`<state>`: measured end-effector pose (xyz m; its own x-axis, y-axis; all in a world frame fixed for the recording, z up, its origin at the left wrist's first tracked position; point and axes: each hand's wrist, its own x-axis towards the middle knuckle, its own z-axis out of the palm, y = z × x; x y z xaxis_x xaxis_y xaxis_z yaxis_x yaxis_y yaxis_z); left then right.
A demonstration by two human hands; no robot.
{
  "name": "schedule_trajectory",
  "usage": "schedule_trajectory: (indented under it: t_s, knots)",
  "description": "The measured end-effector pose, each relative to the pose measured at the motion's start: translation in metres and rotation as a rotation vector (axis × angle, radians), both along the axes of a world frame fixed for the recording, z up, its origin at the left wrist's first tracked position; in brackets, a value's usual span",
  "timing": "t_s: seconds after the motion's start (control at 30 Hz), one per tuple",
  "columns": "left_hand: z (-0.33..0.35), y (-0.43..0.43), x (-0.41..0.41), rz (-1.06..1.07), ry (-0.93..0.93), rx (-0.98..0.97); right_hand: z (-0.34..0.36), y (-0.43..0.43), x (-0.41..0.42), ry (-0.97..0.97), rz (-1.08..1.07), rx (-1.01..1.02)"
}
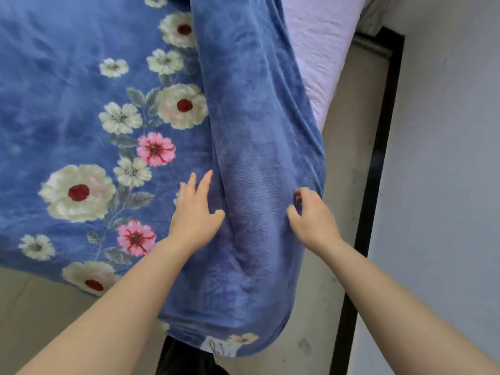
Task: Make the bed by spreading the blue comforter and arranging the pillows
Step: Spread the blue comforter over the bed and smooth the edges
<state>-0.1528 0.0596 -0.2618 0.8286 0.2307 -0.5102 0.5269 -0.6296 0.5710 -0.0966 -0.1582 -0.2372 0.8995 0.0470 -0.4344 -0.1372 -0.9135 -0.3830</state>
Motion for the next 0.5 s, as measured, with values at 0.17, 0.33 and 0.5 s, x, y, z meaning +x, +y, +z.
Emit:
schedule_trajectory:
  t_s: [0.17,0.33,0.5]
  knots:
    - [-0.01,-0.003,0.036,-0.34,0.229,0.281,0.016,0.036,0.107,-0.056,0.084,-0.044]
    - [-0.014,-0.018,0.065,-0.344,0.336,0.326,-0.009,0.048,0.175,-0.035,0.005,-0.089]
    - [-0.021,-0.026,0.074,-0.356,0.372,0.387,-0.029,0.042,0.196,-0.035,-0.102,-0.158]
